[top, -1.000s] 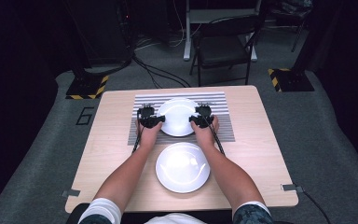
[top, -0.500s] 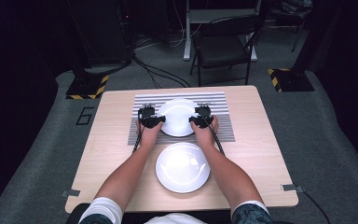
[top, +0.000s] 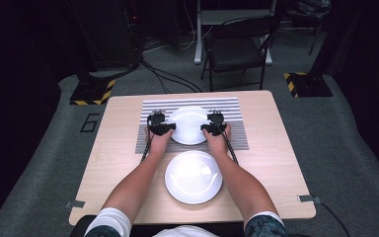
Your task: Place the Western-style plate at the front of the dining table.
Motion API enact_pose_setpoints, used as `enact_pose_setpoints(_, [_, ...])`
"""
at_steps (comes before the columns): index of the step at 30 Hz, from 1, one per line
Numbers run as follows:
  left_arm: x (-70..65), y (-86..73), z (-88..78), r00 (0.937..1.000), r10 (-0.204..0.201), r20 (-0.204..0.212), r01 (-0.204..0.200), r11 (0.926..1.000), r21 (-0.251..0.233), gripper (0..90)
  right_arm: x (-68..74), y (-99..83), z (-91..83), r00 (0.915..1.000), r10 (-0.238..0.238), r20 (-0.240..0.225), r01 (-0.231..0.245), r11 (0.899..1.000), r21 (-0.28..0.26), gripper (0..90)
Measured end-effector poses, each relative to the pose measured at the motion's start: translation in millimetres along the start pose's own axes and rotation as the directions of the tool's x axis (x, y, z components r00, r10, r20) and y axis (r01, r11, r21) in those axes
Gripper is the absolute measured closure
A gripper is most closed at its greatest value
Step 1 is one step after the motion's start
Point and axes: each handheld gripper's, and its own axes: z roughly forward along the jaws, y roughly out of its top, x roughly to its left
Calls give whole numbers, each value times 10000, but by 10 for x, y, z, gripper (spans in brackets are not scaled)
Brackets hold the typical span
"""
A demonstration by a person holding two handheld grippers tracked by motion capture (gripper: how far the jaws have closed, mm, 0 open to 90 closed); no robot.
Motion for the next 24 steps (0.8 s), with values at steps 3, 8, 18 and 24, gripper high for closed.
enact_pose_setpoints(3, [4,10,3,10000,7,-3,-7,10000,38,565,4,-1,-4,10000,0,-32,0,10000,56,471])
enact_pose_setpoints(8, [-2,20,7,10000,67,-18,-66,9999,114,560,-7,5,-6,9999,86,-68,-86,9999,113,469])
enact_pose_setpoints(18, [10,21,9,9999,61,87,-62,9999,85,551,-9,8,-6,9997,185,-126,-184,9998,113,460])
enact_pose_setpoints(24, [9,19,10,9999,50,133,-51,10000,73,536,-10,7,-8,9998,154,-138,-152,9998,147,454])
